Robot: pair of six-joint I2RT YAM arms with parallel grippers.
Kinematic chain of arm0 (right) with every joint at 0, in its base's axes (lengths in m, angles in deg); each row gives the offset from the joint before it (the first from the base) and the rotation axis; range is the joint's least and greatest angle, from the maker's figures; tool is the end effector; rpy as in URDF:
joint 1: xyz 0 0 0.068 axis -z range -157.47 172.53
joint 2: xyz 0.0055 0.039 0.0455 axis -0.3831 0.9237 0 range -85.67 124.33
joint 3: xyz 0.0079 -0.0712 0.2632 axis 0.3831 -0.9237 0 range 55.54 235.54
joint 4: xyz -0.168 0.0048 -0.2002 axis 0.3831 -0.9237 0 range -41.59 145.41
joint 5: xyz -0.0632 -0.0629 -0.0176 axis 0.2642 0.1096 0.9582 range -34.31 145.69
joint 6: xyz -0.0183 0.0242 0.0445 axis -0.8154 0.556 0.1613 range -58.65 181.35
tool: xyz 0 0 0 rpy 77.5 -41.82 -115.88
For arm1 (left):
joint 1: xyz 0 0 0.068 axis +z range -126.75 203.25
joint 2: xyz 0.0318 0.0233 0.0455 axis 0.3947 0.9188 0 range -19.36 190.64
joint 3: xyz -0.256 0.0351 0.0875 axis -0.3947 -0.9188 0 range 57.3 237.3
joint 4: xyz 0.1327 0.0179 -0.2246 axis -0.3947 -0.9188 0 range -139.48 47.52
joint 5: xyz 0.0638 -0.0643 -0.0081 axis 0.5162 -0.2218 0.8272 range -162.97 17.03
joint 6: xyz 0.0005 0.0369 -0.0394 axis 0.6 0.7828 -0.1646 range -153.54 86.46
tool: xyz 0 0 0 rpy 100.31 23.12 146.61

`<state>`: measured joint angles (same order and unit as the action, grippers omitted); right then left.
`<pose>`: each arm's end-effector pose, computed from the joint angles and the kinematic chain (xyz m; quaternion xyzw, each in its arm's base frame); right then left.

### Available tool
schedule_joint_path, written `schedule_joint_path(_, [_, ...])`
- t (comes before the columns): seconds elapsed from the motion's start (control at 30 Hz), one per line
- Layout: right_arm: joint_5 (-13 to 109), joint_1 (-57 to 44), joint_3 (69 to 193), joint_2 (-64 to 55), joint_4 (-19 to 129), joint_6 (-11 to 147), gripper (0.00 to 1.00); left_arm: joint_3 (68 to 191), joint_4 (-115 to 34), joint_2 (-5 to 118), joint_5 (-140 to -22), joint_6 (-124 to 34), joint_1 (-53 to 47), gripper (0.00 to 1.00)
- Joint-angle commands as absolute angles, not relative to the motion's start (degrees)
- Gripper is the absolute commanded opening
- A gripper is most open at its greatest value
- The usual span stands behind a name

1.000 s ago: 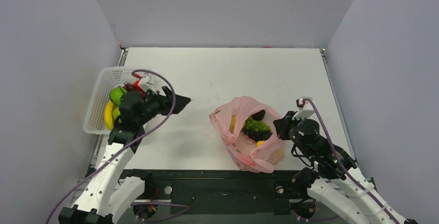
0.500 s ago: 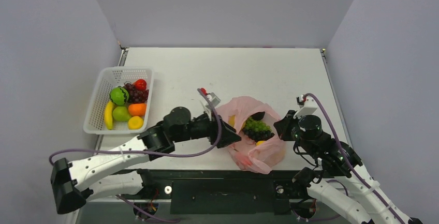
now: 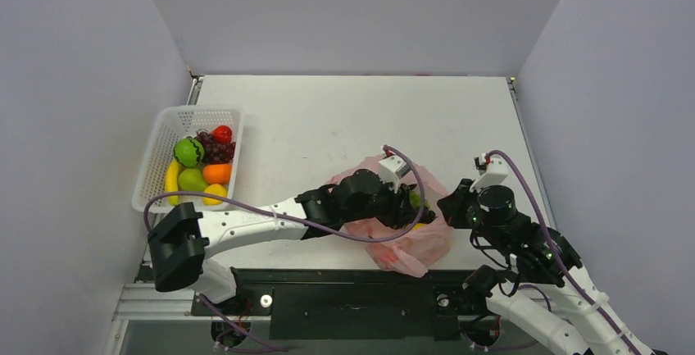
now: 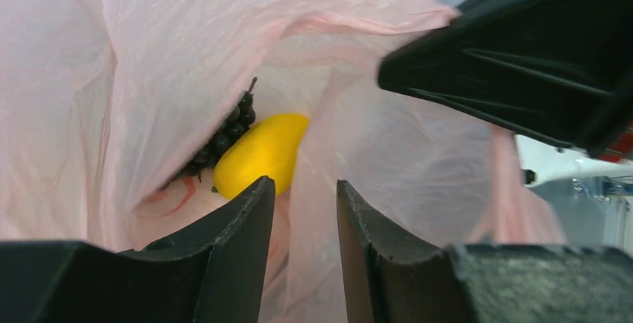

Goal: Take the fake fruits out of the plastic bag

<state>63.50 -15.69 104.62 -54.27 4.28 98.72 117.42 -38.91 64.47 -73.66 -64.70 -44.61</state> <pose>0.0823 0.0587 0.3223 0.0258 0.8789 0.2422 0.4102 0.1290 -0.3179 0.2945 0.2614 0.7771 -0.4386 0.3680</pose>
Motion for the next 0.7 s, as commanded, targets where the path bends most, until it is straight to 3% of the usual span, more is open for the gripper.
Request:
schedule_joint_path(0.0, [62.94,-15.44,107.56,-54.50,5.31,99.21,0.00,121.05,-37.90,68.89,-70.78,-64.42,-44.79,0.33])
schedule_joint_path(0.3, [63.34,-15.44,107.84,-57.25,6.34,99.26,0.00,122.56,-35.89,77.40,-72.12,-65.25,-43.58,0.36])
schedule_joint_path(0.5, [63.70,-15.44,107.13,-58.28,6.85,99.90,0.00,122.17,-32.52,82.11,-76.00,-66.94,-43.55,0.61])
schedule_joint_path(0.67, [63.63,-15.44,106.31,-58.38,7.30,99.86,0.00,122.70,-32.88,84.28,-76.53,-67.01,-43.55,0.71])
